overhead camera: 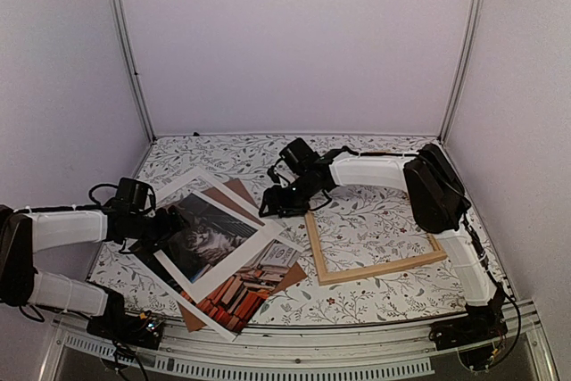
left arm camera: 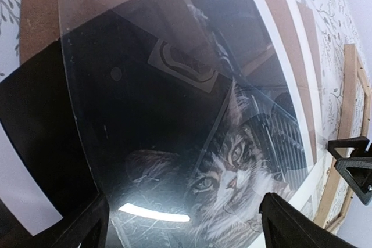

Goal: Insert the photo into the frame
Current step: Pick up the glass panel from the photo.

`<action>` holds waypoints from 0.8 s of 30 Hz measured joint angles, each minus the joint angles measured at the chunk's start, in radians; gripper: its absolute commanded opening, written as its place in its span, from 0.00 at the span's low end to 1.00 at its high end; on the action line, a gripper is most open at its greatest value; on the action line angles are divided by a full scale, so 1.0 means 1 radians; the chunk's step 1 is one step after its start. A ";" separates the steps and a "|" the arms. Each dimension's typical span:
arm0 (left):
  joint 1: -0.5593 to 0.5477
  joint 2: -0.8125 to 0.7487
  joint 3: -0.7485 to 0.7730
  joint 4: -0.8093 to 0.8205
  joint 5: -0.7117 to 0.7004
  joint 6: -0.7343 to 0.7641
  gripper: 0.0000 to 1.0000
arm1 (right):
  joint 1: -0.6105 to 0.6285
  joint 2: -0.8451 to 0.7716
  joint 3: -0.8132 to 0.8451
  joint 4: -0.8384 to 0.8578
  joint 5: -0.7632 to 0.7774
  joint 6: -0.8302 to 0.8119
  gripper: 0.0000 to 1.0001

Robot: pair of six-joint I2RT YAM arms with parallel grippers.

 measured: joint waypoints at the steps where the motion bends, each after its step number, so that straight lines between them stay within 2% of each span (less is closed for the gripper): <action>1: 0.000 0.000 0.000 0.001 0.000 -0.001 0.93 | -0.002 0.000 -0.003 0.004 -0.010 0.005 0.68; 24: 0.008 0.019 -0.027 0.108 -0.014 -0.013 0.92 | -0.068 -0.007 -0.129 0.218 -0.234 0.126 0.53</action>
